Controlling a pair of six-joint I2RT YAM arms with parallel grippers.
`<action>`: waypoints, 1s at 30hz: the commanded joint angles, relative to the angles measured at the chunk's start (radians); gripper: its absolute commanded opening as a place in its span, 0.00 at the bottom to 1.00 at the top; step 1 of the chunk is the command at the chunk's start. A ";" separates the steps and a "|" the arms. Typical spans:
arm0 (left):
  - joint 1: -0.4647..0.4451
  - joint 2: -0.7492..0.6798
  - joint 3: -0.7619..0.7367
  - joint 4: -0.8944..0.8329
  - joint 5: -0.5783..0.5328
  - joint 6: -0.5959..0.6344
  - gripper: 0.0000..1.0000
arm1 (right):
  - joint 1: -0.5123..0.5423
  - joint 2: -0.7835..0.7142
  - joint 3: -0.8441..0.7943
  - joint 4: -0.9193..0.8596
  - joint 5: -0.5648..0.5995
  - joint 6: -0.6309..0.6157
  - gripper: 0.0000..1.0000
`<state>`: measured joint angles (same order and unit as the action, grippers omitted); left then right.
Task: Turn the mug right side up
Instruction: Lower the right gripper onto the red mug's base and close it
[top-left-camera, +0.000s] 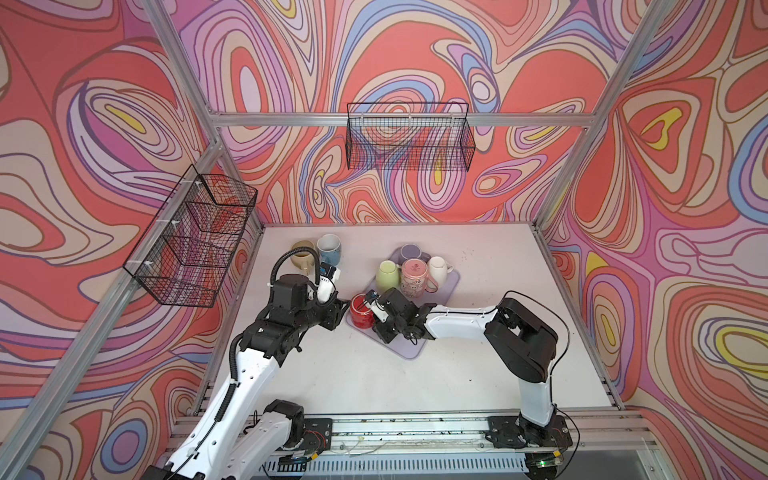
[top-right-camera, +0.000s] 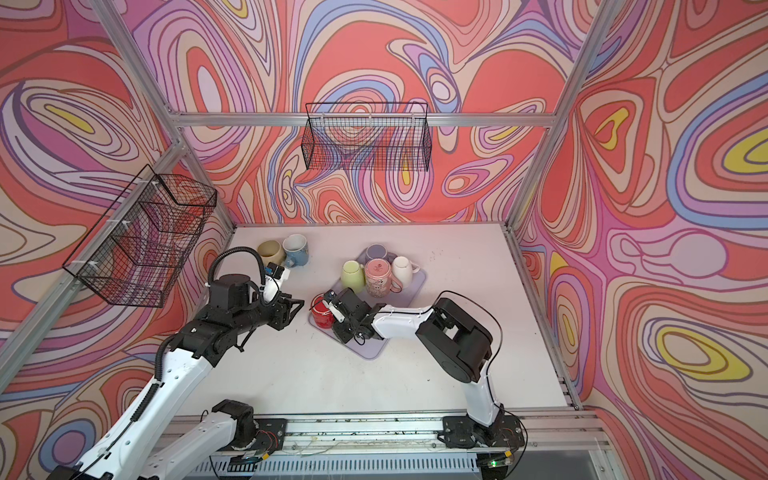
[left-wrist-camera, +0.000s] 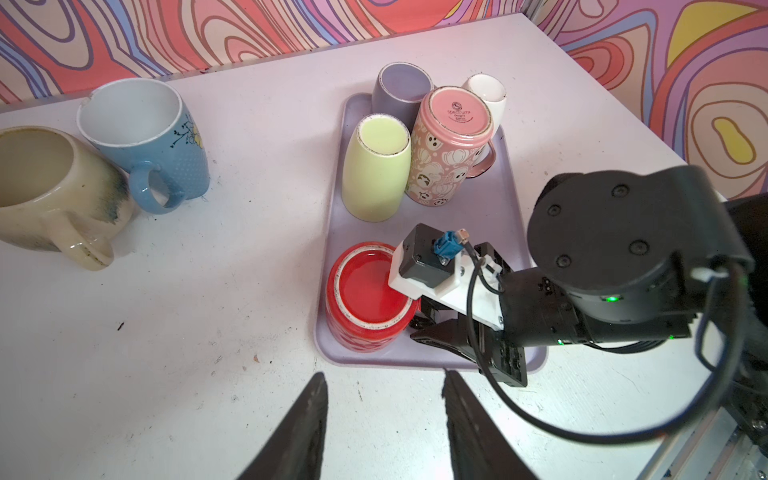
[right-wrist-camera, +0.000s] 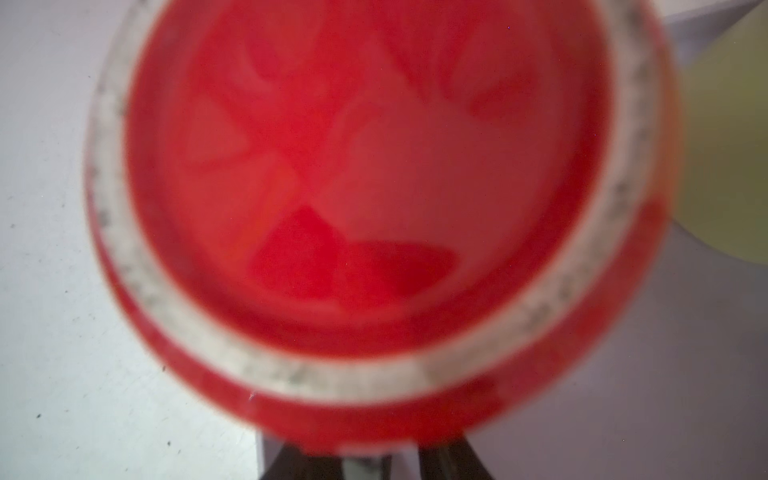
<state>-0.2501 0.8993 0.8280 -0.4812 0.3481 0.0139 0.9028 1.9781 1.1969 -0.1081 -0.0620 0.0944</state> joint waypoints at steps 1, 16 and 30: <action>-0.004 0.007 -0.010 0.013 0.008 0.003 0.48 | 0.004 0.025 0.021 0.021 0.017 -0.001 0.31; -0.004 0.021 -0.006 0.002 -0.001 0.000 0.48 | 0.005 0.052 0.044 0.017 0.058 0.016 0.19; -0.003 0.021 -0.006 0.001 -0.002 0.003 0.48 | 0.005 0.039 0.045 0.018 0.062 0.026 0.10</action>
<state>-0.2501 0.9180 0.8280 -0.4816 0.3473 0.0139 0.9043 2.0136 1.2304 -0.0971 -0.0078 0.0990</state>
